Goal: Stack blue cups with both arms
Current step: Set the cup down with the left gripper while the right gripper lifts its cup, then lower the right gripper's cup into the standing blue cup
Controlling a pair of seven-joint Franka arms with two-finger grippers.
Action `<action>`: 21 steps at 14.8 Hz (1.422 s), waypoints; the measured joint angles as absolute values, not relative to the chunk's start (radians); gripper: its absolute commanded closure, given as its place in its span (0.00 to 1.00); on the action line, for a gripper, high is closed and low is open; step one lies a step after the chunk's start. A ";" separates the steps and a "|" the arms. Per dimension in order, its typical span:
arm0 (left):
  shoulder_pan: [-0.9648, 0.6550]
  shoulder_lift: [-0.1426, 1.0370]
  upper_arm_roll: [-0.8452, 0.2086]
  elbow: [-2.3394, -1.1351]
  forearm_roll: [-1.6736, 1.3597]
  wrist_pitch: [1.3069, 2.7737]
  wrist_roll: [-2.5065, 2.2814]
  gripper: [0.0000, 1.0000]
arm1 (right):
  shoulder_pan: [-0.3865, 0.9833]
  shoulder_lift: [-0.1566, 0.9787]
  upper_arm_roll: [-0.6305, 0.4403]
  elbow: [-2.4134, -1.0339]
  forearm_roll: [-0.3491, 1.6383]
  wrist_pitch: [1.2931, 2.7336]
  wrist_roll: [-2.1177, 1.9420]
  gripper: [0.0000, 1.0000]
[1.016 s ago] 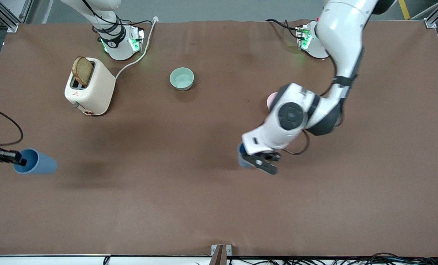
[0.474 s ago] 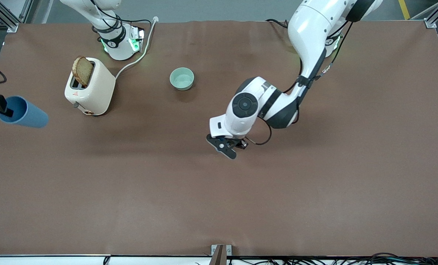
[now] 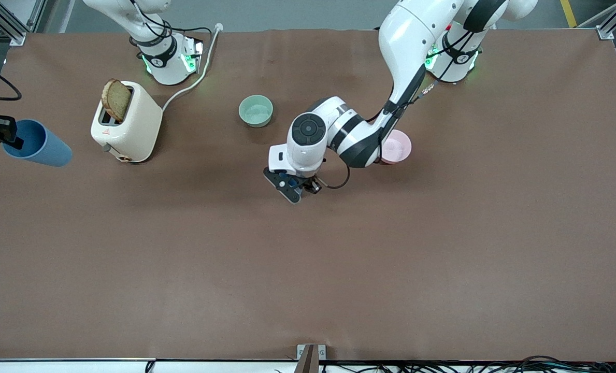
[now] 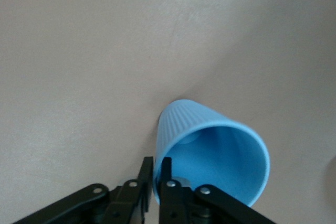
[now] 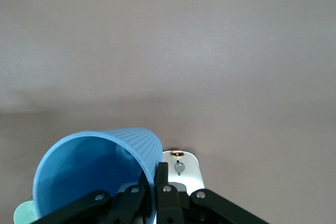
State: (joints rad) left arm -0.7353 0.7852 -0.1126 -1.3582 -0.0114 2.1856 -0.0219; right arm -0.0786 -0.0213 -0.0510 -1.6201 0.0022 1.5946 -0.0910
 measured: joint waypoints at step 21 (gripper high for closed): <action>-0.160 0.496 -0.051 -1.296 0.027 1.860 -0.082 0.00 | 0.362 0.092 -0.034 -1.649 0.042 1.842 0.453 0.99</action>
